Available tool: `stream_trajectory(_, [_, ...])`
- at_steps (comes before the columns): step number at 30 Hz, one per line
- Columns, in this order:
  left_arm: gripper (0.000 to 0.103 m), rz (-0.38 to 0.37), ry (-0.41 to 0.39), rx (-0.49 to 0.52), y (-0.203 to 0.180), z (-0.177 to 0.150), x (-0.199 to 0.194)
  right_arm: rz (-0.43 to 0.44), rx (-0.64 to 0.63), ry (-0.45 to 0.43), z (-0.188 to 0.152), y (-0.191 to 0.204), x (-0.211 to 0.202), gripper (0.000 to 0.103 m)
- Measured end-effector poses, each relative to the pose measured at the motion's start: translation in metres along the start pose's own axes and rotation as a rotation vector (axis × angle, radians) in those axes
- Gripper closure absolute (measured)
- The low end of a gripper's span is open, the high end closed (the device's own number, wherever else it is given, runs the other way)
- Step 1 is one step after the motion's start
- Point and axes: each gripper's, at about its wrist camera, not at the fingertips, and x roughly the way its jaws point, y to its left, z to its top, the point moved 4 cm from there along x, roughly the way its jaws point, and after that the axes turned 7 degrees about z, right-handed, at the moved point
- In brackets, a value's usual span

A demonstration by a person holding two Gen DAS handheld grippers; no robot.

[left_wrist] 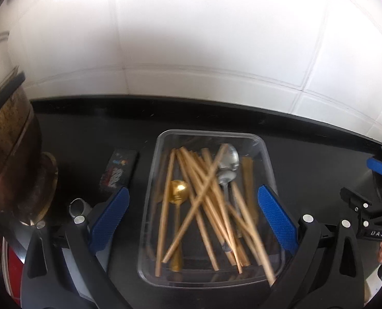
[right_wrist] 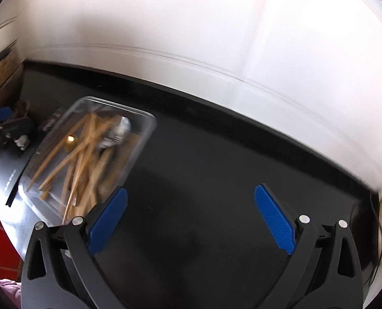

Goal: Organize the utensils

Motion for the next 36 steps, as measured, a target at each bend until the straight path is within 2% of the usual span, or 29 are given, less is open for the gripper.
stream_trajectory(4, [0.006, -0.009, -0.007, 0.016, -0.037, 0.006, -0.005, -0.023, 0.082, 0.004, -0.019, -0.044, -0.013, 0.007])
stream_trajectory(11, [0.006, -0.017, -0.002, 0.082, -0.127, 0.002, -0.018, -0.079, 0.174, -0.002, -0.066, -0.134, -0.049, 0.007])
stream_trajectory(15, [0.006, -0.01, 0.076, 0.099, -0.185, -0.015, -0.017, -0.1, 0.23, 0.043, -0.1, -0.183, -0.059, 0.007])
stream_trajectory(17, [0.006, -0.039, 0.129, 0.103, -0.213, -0.026, -0.016, -0.086, 0.275, 0.073, -0.121, -0.21, -0.063, 0.007])
stream_trajectory(20, [0.006, -0.053, 0.152, 0.101, -0.245, -0.036, -0.019, -0.082, 0.308, 0.086, -0.147, -0.244, -0.072, 0.007])
stream_trajectory(29, [0.006, -0.069, 0.206, 0.124, -0.339, -0.069, -0.028, 0.01, 0.406, 0.165, -0.202, -0.309, -0.072, 0.007])
stream_trajectory(36, [0.006, -0.035, 0.22, 0.146, -0.368, -0.083, -0.036, 0.059, 0.398, 0.186, -0.219, -0.326, -0.072, 0.007])
